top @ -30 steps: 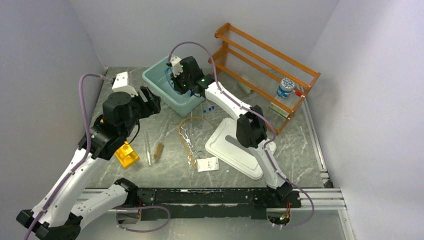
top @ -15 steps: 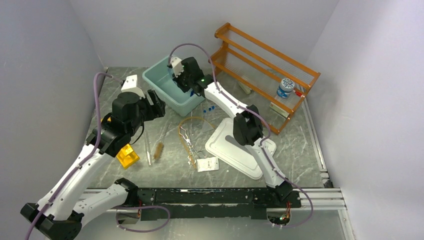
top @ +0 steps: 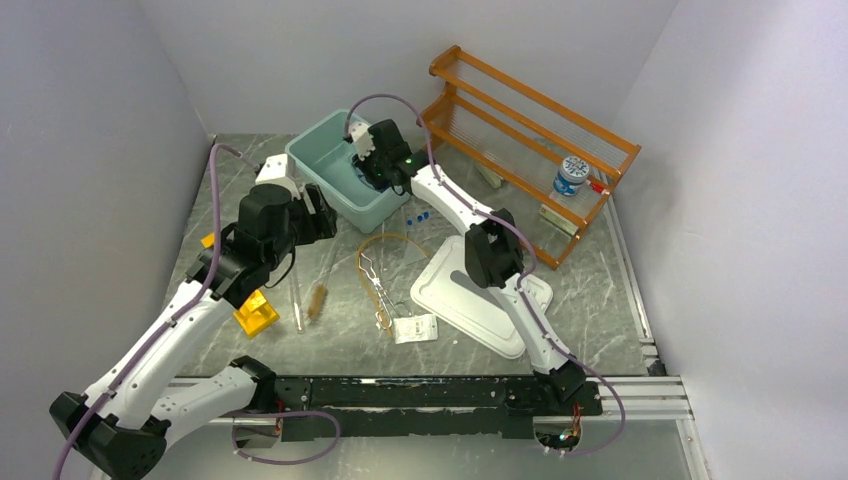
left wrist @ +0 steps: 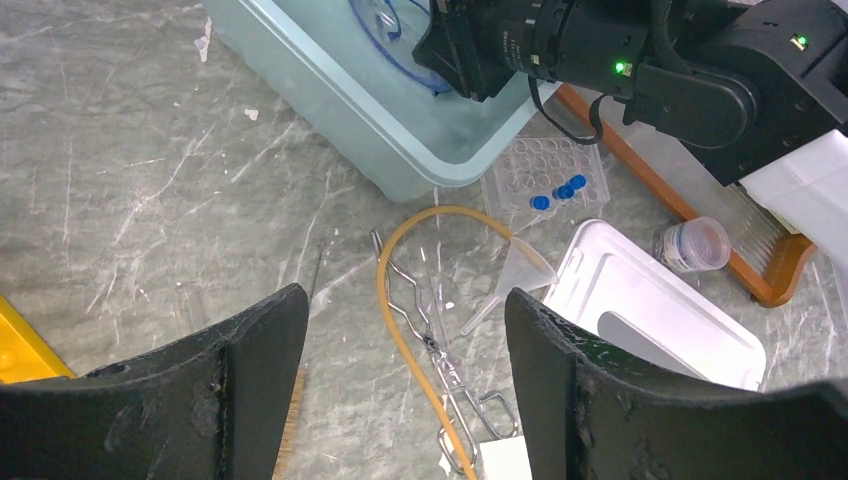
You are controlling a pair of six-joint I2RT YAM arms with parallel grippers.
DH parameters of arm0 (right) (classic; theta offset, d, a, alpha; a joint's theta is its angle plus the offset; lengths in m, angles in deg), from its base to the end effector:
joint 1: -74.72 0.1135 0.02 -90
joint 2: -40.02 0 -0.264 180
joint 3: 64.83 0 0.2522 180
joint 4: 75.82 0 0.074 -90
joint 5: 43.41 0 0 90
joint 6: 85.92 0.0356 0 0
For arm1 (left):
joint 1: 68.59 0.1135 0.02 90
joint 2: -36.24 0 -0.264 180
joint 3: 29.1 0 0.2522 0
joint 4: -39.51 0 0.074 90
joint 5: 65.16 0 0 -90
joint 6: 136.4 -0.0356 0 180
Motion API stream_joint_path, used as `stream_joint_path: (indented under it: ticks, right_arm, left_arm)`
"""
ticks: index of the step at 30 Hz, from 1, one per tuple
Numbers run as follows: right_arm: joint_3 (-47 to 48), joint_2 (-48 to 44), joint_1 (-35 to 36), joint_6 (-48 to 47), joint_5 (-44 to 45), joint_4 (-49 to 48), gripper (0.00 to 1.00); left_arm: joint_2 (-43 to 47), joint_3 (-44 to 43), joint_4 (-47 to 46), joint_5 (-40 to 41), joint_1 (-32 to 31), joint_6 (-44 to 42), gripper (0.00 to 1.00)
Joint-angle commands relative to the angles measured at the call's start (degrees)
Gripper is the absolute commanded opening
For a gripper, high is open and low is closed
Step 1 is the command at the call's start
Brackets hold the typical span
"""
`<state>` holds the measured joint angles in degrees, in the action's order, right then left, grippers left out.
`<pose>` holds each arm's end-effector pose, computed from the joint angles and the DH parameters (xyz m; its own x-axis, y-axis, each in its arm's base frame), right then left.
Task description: Organize the chemistry lab equipment
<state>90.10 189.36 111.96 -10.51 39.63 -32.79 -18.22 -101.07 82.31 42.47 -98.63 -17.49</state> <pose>0.4630 0.3574 0.2062 -0.2978 -0.5404 -0.7869 -0.7774 0.6157 -0.1287 0.1826 -0.0931 0.3581 -0.4398 -0.2779 -0.8540 0.0313 0.9456 -0.3238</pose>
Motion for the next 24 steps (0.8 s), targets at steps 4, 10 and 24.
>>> stream_joint_path:
  ticks: [4, 10, 24]
  right_arm:
    - [-1.72, -2.64, -0.48, -0.09, 1.97, -0.84, 0.29]
    - [-2.74, -6.86, -0.49, 3.21, 1.24, -3.5, 0.3]
    - [-8.32, -20.01, -0.49, 15.25, -1.2, -6.31, 0.42]
  left_arm:
    - [-0.84, 1.08, -2.49, -1.43, 0.42, -0.25, 0.76]
    - [-1.13, 1.74, -2.54, -2.07, 0.42, -0.42, 0.76]
    - [-1.47, 3.83, -1.18, -6.45, 0.42, -0.25, 0.78]
